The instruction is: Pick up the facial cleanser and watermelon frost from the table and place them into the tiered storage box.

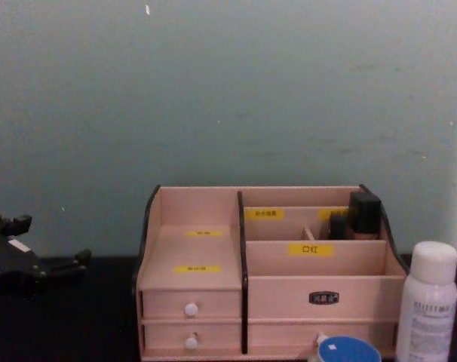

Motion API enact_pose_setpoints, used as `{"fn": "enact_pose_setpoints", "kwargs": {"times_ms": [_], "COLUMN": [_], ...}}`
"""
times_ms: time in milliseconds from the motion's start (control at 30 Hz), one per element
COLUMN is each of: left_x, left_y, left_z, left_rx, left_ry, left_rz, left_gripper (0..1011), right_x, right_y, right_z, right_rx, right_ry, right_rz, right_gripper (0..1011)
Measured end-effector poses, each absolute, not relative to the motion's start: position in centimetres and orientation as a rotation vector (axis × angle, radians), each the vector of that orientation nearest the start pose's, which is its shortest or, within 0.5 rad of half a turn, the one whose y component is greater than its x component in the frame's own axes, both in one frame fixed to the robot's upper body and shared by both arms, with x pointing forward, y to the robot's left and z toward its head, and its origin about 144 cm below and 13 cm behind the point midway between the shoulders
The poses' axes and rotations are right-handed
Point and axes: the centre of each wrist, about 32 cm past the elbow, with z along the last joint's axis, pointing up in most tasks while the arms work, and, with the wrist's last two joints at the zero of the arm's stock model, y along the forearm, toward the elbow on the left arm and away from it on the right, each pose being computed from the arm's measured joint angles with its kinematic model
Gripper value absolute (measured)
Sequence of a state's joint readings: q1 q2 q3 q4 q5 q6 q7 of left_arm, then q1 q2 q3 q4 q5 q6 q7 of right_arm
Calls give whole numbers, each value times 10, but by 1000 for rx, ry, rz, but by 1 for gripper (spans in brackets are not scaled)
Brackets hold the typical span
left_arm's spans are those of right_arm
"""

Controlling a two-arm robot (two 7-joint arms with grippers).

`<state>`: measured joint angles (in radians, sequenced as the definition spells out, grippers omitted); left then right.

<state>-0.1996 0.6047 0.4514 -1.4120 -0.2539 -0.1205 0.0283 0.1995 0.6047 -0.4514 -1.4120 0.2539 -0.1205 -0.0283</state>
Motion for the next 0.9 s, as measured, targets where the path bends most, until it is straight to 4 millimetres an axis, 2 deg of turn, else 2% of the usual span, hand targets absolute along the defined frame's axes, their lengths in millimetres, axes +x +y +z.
{"fn": "enact_pose_setpoints", "kwargs": {"times_ms": [900], "left_x": [489], "left_y": [310], "left_z": [1140], "left_rx": [304], "left_ry": [-285], "left_rz": [1248], "left_gripper": [1001], "right_x": [489], "right_y": [-310], "right_z": [1140], "right_rx": [-305], "right_ry": [-285], "right_rz": [-1248], "right_gripper": [1003]}}
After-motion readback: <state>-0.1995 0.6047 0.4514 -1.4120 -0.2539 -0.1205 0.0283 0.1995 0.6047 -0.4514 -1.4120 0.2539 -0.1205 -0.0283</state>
